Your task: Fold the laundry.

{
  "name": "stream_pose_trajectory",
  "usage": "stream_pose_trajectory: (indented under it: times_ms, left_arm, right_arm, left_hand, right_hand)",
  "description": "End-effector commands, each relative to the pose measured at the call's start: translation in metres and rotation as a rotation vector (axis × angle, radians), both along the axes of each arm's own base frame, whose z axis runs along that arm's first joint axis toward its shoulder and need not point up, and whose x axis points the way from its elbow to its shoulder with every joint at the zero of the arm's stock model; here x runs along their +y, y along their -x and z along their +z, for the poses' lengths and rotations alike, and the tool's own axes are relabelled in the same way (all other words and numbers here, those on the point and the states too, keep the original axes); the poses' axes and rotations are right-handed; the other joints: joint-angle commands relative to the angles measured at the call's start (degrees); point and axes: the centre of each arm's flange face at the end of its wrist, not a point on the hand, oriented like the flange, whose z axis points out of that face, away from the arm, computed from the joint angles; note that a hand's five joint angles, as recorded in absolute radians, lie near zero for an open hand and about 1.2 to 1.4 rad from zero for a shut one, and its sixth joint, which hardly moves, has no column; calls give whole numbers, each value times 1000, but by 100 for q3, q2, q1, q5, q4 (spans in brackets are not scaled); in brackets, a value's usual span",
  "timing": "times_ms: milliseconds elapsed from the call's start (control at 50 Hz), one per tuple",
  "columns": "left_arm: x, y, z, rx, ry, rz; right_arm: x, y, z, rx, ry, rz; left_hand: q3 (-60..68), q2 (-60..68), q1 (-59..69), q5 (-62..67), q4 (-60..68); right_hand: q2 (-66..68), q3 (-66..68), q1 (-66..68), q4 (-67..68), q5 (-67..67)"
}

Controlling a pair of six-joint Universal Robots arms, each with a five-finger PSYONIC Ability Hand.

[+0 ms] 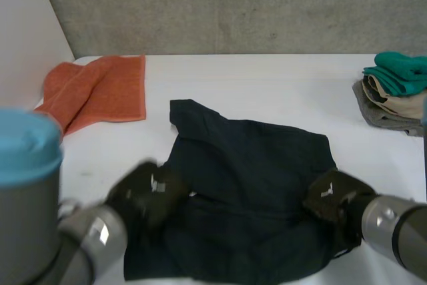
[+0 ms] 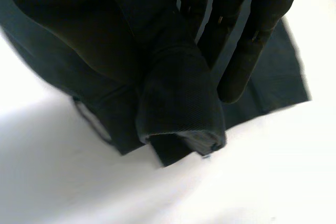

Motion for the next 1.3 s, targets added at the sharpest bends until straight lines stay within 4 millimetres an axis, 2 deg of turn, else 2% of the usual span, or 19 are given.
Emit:
stream_pose_trajectory:
  times_ms: [20, 40, 120, 180, 200, 360, 440, 500, 520, 540, 580, 600, 700, 780, 820, 920, 1020, 1120, 1300]
  left_arm:
    - [-91, 40, 0, 99, 249, 68]
    - [-111, 50, 0, 114, 320, 78]
    - [-157, 69, -5, 117, 495, 84]
    - [-180, 79, -14, 113, 594, 83]
    - [-191, 86, -23, 112, 643, 80]
    - [-233, 106, -57, 175, 787, 108]
    - [-240, 109, -74, 175, 778, 101]
    - [-239, 111, -80, 177, 772, 94]
    - [-238, 112, -80, 186, 769, 93]
    - [-238, 112, -80, 193, 768, 94]
    - [-238, 113, -78, 215, 770, 97]
    - [-238, 114, -73, 242, 779, 106]
    - [-235, 113, -59, 304, 787, 124]
    - [-226, 103, -29, 330, 798, 142]
    - [-215, 96, -17, 338, 792, 142]
    - [-191, 84, -7, 336, 746, 139]
    - [-161, 69, -4, 346, 683, 131]
    - [-129, 63, -12, 368, 601, 105]
    - [-113, 61, -28, 350, 541, 88]
  right_arm:
    - [-44, -10, 9, -128, 149, -88]
    - [-57, -14, 5, -148, 158, -104]
    - [-85, -28, -8, -189, 170, -125]
    - [-101, -34, -13, -211, 198, -140]
    - [-115, -38, -16, -218, 231, -158]
    - [-179, -53, -46, -251, 452, -243]
    - [-198, -60, -53, -298, 542, -248]
    - [-205, -64, -57, -329, 586, -240]
    - [-209, -65, -58, -343, 612, -239]
    - [-210, -66, -58, -348, 620, -239]
    - [-213, -67, -59, -359, 638, -237]
    - [-215, -68, -59, -369, 651, -239]
    - [-215, -66, -47, -386, 667, -261]
    - [-204, -57, -29, -383, 640, -286]
    - [-188, -49, -25, -360, 555, -295]
    - [-152, -33, -9, -381, 360, -354]
    - [-126, -7, -17, -396, 138, -443]
    - [-106, 8, -35, -465, 20, -475]
    - [-100, 10, -60, -548, 29, -491]
  left_hand:
    - [1163, 1139, 1543, 1309, 1120]
    - [1163, 1139, 1543, 1309, 1120]
    - [1163, 1139, 1543, 1309, 1120]
    - [1163, 1139, 1543, 1309, 1120]
    - [1163, 1139, 1543, 1309, 1120]
    - [1163, 1139, 1543, 1309, 1120]
    - [1163, 1139, 1543, 1309, 1120]
    - [1163, 1139, 1543, 1309, 1120]
    - [1163, 1139, 1543, 1309, 1120]
    - [1163, 1139, 1543, 1309, 1120]
    - [-2649, -2673, -2269, -2503, -2692]
    - [-5837, -5861, -5457, -5691, -5880]
    - [-5837, -5861, -5457, -5691, -5880]
    - [-5837, -5861, -5457, -5691, -5880]
    - [-5837, -5861, -5457, -5691, -5880]
    - [-5837, -5861, -5457, -5691, -5880]
    - [-5837, -5861, -5457, -5691, -5880]
    - [-5837, -5861, -5457, -5691, -5880]
    - [-5837, -5861, -5457, -5691, -5880]
  right_hand:
    - [1273, 1230, 1601, 1137, 1236]
    - [1273, 1230, 1601, 1137, 1236]
    - [1273, 1230, 1601, 1137, 1236]
    - [1273, 1230, 1601, 1137, 1236]
    - [1273, 1230, 1601, 1137, 1236]
    - [1273, 1230, 1601, 1137, 1236]
    - [1273, 1230, 1601, 1137, 1236]
    - [-1451, -1494, -1123, -1587, -1488]
    - [-3977, -4020, -3649, -4113, -4015]
    - [-5152, -5194, -4823, -5287, -5189]
    - [-5727, -5770, -5399, -5863, -5764]
    - [-5727, -5770, -5399, -5863, -5764]
    - [-5727, -5770, -5399, -5863, -5764]
    - [-5727, -5770, -5399, -5863, -5764]
    - [-5727, -5770, -5399, -5863, -5764]
    - [-4577, -4620, -4249, -4713, -4615]
    - [-4306, -4348, -3978, -4441, -4343]
    - [-4323, -4365, -3994, -4458, -4360]
    - [-4289, -4331, -3961, -4424, -4326]
